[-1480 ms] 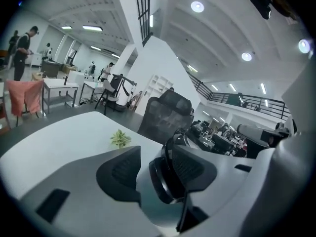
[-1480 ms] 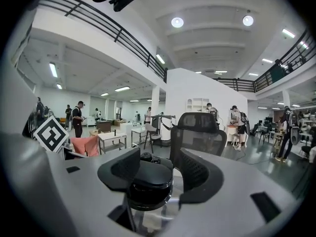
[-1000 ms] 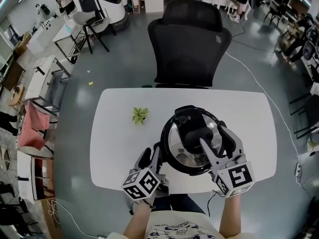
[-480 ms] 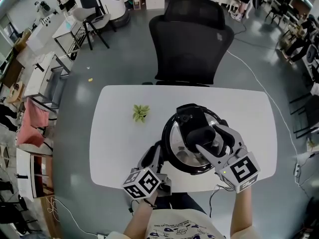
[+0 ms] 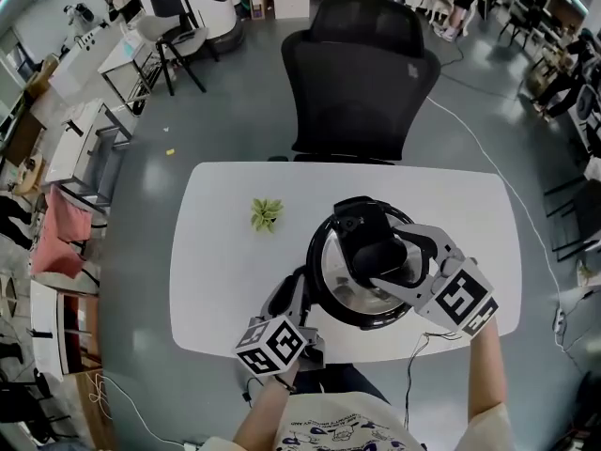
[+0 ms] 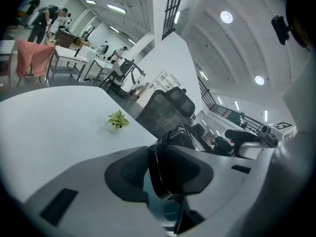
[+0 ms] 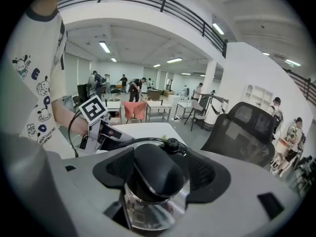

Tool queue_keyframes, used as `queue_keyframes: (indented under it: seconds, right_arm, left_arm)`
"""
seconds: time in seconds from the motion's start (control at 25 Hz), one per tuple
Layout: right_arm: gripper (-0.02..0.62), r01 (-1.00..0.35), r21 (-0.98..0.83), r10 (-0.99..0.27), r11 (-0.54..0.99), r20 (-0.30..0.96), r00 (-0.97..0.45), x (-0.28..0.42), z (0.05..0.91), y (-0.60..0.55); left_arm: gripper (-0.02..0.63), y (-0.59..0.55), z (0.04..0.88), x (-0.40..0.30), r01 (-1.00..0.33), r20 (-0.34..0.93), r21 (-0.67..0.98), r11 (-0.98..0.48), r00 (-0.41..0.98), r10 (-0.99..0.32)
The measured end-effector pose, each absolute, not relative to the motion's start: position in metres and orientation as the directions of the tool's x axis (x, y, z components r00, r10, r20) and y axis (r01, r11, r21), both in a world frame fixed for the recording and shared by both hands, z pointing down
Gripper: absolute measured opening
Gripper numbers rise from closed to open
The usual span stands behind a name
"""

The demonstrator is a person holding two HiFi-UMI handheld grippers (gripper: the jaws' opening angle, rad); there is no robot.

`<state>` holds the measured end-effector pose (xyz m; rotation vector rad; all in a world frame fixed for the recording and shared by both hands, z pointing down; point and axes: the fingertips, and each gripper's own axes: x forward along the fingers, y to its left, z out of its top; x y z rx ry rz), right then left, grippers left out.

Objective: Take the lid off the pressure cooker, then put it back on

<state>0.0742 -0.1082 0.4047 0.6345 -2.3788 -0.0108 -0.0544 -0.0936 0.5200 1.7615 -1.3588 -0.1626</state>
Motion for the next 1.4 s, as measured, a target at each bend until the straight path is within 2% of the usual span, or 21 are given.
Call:
queue_keyframes:
  seconds: [0.16,0.36,0.64,0.88,1.12,1.4]
  right_arm:
    - [0.35,-0.307,0.159,-0.329,0.938,0.683,-0.652,0.071,0.408,-0.101]
    - [0.35,-0.157,0.178,-0.236,0.971,0.802,-0.549,0.073,0.419,-0.102]
    - [0.35,0.012,0.125,-0.108,0.992,0.898,-0.426,0.072,0.438,-0.098]
    - [0.352,0.104,0.077,-0.043,0.992,0.955,-0.292,0.078,0.456,-0.099]
    - [0.308,0.164,0.026,0.016,0.986,0.968,-0.25,0.073,0.461,-0.096]
    - [0.301,0.208,-0.044,0.081,0.977,0.982,-0.173,0.074,0.465,-0.093]
  left_arm:
    - [0.133,-0.094,0.519,-0.054,-0.722,0.391,0.691,-0.012,0.387,-0.835]
    - [0.133,-0.094,0.519,-0.054,-0.728,0.393,0.686,-0.007,0.379,-0.838]
    - [0.133,-0.093,0.519,-0.055,-0.733,0.395,0.68,-0.008,0.375,-0.838]
    - [0.133,-0.092,0.518,-0.055,-0.735,0.397,0.678,-0.005,0.371,-0.84]
    - [0.133,-0.091,0.519,-0.057,-0.738,0.395,0.674,-0.014,0.376,-0.838]
    - [0.133,-0.091,0.52,-0.057,-0.738,0.398,0.674,-0.011,0.376,-0.837]
